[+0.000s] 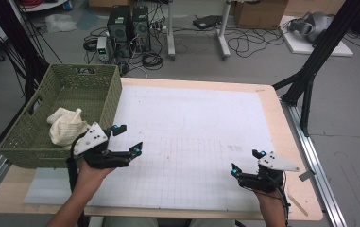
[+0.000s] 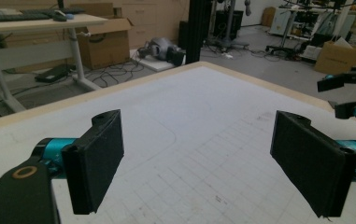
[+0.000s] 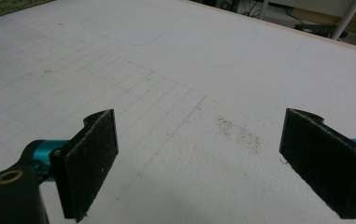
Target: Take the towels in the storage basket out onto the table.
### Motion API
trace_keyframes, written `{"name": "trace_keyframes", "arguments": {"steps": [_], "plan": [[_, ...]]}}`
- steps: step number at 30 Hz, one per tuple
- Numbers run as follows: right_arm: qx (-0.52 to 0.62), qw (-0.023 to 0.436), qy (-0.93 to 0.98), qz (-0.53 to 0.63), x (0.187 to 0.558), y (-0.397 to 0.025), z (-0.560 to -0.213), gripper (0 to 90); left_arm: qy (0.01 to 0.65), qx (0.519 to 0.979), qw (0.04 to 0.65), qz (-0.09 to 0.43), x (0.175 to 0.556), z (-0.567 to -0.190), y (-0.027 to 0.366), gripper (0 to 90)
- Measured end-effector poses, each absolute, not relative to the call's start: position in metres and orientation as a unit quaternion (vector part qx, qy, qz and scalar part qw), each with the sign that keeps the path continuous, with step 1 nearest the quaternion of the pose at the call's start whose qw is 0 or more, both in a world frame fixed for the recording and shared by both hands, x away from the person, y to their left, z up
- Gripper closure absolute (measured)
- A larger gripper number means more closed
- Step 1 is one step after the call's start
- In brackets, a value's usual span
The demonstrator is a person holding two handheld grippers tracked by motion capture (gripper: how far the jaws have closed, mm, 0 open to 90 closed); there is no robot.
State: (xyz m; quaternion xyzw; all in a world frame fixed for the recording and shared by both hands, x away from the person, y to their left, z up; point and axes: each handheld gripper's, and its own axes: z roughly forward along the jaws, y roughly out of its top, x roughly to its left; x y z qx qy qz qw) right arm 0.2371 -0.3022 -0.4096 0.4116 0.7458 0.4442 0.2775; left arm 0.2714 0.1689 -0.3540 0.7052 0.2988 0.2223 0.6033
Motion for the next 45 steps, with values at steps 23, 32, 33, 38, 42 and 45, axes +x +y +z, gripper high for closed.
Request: {"name": "trace_keyframes", "arguments": {"steps": [23, 32, 33, 38, 42, 45], "plan": [[0.41, 0.283, 0.749, 0.438, 0.239, -0.299, -0.411, 10.9, 0.354, 0.681, 0.58, 0.273, 0.31, -0.295, 0.263, 17.9], [0.41, 0.281, 0.748, 0.439, 0.239, -0.299, -0.411, 10.9, 0.39, 0.682, 0.553, 0.278, 0.33, -0.302, 0.29, 18.0], [0.411, 0.28, 0.748, 0.439, 0.239, -0.299, -0.411, 10.8, 0.395, 0.684, 0.546, 0.278, 0.333, -0.304, 0.294, 18.0], [0.412, 0.28, 0.748, 0.439, 0.239, -0.3, -0.412, 10.8, 0.425, 0.695, 0.515, 0.267, 0.345, -0.315, 0.31, 19.2], [0.412, 0.276, 0.751, 0.436, 0.24, -0.298, -0.412, 10.8, 0.454, 0.706, 0.484, 0.246, 0.357, -0.325, 0.321, 21.0], [0.409, 0.278, 0.751, 0.437, 0.24, -0.297, -0.413, 10.8, 0.475, 0.723, 0.439, 0.242, 0.367, -0.336, 0.326, 21.2]]}}
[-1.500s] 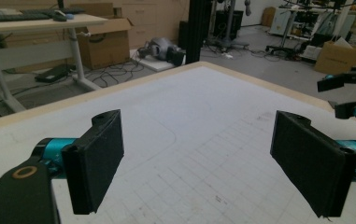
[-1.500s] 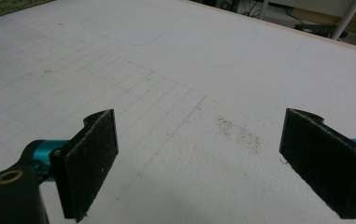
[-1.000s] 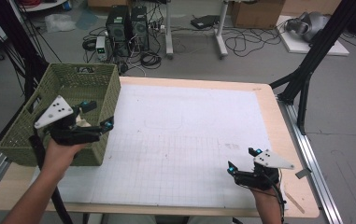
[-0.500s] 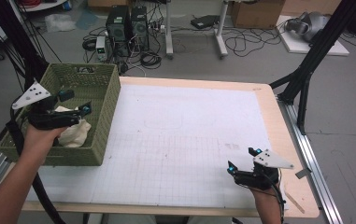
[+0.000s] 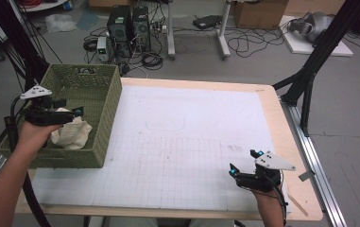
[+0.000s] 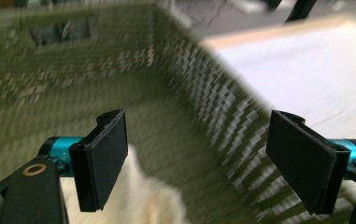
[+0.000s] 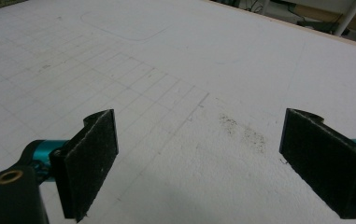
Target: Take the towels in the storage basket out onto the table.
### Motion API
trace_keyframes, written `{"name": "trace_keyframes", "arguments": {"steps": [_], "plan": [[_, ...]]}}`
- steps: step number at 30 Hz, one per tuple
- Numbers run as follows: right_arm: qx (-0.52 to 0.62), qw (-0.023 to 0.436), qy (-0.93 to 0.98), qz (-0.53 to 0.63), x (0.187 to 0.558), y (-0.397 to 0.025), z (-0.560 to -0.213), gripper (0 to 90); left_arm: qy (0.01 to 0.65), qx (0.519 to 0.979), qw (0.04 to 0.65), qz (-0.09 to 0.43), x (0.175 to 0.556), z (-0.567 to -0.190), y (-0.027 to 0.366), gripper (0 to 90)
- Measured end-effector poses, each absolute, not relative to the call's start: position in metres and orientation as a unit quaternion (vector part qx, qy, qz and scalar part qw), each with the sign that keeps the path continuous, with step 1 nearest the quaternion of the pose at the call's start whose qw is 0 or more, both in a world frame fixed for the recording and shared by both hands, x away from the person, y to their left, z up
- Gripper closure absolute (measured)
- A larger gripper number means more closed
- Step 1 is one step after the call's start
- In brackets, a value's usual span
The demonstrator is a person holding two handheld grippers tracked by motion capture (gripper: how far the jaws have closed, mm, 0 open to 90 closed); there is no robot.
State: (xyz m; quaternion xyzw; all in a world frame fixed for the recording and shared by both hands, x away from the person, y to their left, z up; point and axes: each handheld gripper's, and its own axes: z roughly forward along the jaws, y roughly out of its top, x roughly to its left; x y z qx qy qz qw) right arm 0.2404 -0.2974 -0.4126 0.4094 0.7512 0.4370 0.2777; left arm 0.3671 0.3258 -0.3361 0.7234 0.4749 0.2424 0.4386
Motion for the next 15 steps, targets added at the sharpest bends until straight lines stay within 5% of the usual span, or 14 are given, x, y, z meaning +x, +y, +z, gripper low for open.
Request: {"name": "trace_keyframes", "arguments": {"steps": [15], "plan": [[0.41, 0.272, 0.755, 0.432, 0.242, -0.296, -0.415, 10.9, 0.557, 0.754, 0.29, 0.195, 0.395, -0.373, 0.346, 22.2]]}}
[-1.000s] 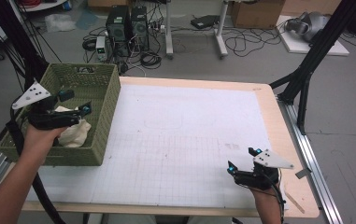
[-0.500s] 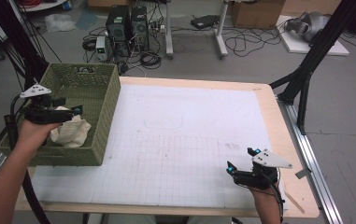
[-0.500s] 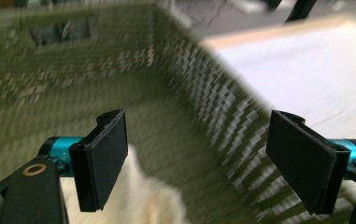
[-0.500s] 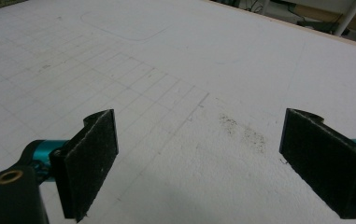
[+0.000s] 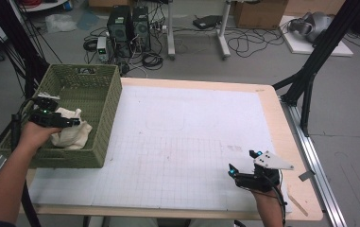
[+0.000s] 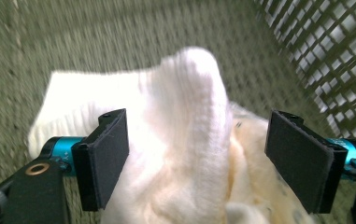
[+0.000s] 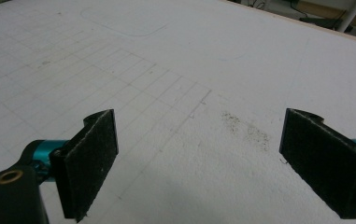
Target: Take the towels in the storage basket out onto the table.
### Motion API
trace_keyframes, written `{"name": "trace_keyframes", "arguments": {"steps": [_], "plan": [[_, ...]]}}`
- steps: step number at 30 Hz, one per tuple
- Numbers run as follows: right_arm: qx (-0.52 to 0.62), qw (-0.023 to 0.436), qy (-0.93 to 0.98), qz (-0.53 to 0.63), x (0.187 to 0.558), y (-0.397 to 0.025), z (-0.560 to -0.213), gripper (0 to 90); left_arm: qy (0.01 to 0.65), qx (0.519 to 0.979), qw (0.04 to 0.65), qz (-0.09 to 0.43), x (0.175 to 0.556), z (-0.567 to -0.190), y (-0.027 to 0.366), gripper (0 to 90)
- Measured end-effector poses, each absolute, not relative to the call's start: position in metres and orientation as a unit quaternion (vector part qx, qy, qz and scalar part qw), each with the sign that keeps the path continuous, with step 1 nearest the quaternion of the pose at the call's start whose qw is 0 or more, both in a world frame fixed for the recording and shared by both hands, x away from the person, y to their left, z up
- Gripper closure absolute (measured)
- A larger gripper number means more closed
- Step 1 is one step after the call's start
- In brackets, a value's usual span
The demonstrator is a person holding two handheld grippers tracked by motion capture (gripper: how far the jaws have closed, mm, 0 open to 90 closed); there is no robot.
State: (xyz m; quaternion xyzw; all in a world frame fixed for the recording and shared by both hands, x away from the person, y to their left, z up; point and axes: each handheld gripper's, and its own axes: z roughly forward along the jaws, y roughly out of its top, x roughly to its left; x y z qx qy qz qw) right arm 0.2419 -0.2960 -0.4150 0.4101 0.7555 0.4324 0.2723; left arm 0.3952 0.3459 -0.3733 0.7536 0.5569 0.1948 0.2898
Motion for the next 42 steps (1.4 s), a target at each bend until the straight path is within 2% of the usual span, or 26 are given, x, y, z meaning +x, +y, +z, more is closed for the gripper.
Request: {"name": "trace_keyframes", "arguments": {"steps": [9, 13, 16, 19, 20, 21, 24, 25, 27, 28, 29, 31, 42], "plan": [[0.414, 0.273, 0.753, 0.432, 0.242, -0.298, -0.416, 10.9, 0.575, 0.783, 0.185, 0.149, 0.408, -0.395, 0.343, 23.9], [0.415, 0.273, 0.753, 0.431, 0.241, -0.3, -0.416, 10.9, 0.58, 0.789, 0.143, 0.145, 0.412, -0.403, 0.342, 23.0], [0.416, 0.272, 0.753, 0.431, 0.24, -0.302, -0.416, 10.8, 0.578, 0.793, 0.137, 0.136, 0.415, -0.408, 0.342, 19.8], [0.417, 0.271, 0.753, 0.431, 0.24, -0.302, -0.417, 10.9, 0.583, 0.79, 0.145, 0.121, 0.416, -0.41, 0.343, 20.9], [0.416, 0.272, 0.753, 0.431, 0.24, -0.302, -0.417, 10.9, 0.58, 0.793, 0.147, 0.117, 0.416, -0.41, 0.343, 26.4], [0.416, 0.272, 0.753, 0.431, 0.24, -0.302, -0.417, 10.9, 0.577, 0.795, 0.15, 0.113, 0.416, -0.41, 0.343, 26.4], [0.417, 0.27, 0.753, 0.431, 0.24, -0.301, -0.417, 10.9, 0.572, 0.798, 0.155, 0.106, 0.415, -0.409, 0.342, 36.5], [0.417, 0.27, 0.753, 0.431, 0.24, -0.301, -0.417, 10.9, 0.569, 0.8, 0.159, 0.104, 0.414, -0.408, 0.341, 36.5], [0.416, 0.271, 0.754, 0.43, 0.24, -0.301, -0.417, 10.9, 0.567, 0.801, 0.164, 0.099, 0.414, -0.407, 0.341, 42.1], [0.415, 0.272, 0.755, 0.429, 0.24, -0.301, -0.416, 10.9, 0.562, 0.804, 0.168, 0.096, 0.413, -0.406, 0.34, 54.9], [0.415, 0.272, 0.755, 0.429, 0.24, -0.301, -0.416, 10.9, 0.563, 0.803, 0.169, 0.097, 0.413, -0.405, 0.34, 54.9], [0.414, 0.274, 0.754, 0.43, 0.24, -0.301, -0.416, 10.9, 0.562, 0.802, 0.173, 0.102, 0.413, -0.403, 0.339, 70.0], [0.42, 0.274, 0.748, 0.434, 0.238, -0.302, -0.414, 10.9, 0.565, 0.765, 0.277, 0.137, 0.404, -0.379, 0.349, 75.4]]}}
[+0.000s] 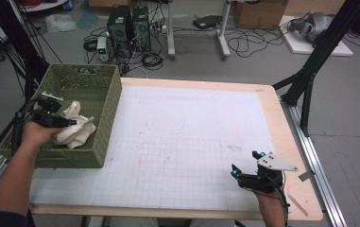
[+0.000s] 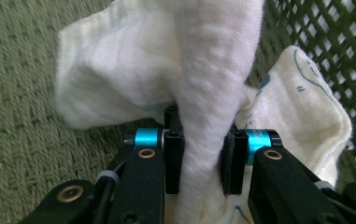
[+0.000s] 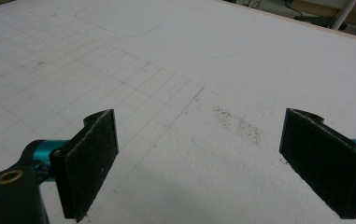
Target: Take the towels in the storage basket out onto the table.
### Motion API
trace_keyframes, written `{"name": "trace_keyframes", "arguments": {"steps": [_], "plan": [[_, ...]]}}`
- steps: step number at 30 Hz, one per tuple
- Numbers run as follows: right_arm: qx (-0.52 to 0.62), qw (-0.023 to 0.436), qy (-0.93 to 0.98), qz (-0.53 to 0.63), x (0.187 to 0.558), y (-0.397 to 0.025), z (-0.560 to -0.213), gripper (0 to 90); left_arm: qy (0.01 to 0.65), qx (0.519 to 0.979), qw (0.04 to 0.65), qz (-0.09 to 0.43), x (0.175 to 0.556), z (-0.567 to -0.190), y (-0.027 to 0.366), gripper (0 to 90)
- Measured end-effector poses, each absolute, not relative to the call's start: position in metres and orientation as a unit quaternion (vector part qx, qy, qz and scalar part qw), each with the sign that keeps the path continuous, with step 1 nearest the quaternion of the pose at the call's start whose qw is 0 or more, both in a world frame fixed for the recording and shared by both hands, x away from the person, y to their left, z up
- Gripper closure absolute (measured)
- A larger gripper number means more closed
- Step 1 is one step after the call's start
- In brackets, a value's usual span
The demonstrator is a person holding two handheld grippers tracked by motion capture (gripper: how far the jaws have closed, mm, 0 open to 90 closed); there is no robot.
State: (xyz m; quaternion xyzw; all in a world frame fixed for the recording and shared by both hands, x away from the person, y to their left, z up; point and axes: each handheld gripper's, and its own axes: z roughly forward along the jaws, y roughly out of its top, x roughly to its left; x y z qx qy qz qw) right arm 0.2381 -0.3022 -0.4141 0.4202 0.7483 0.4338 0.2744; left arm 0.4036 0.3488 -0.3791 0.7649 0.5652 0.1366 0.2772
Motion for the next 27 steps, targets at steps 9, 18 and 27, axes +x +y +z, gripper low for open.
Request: {"name": "trace_keyframes", "arguments": {"steps": [9, 18, 27], "plan": [[0.419, 0.275, 0.747, 0.435, 0.238, -0.303, -0.413, 10.9, 0.565, 0.724, 0.355, 0.179, 0.392, -0.359, 0.357, 77.0], [0.419, 0.274, 0.748, 0.436, 0.238, -0.301, -0.413, 10.9, 0.536, 0.684, 0.436, 0.234, 0.376, -0.33, 0.369, 77.1], [0.417, 0.275, 0.747, 0.439, 0.238, -0.299, -0.412, 10.9, 0.496, 0.655, 0.499, 0.277, 0.361, -0.3, 0.366, 77.2]]}}
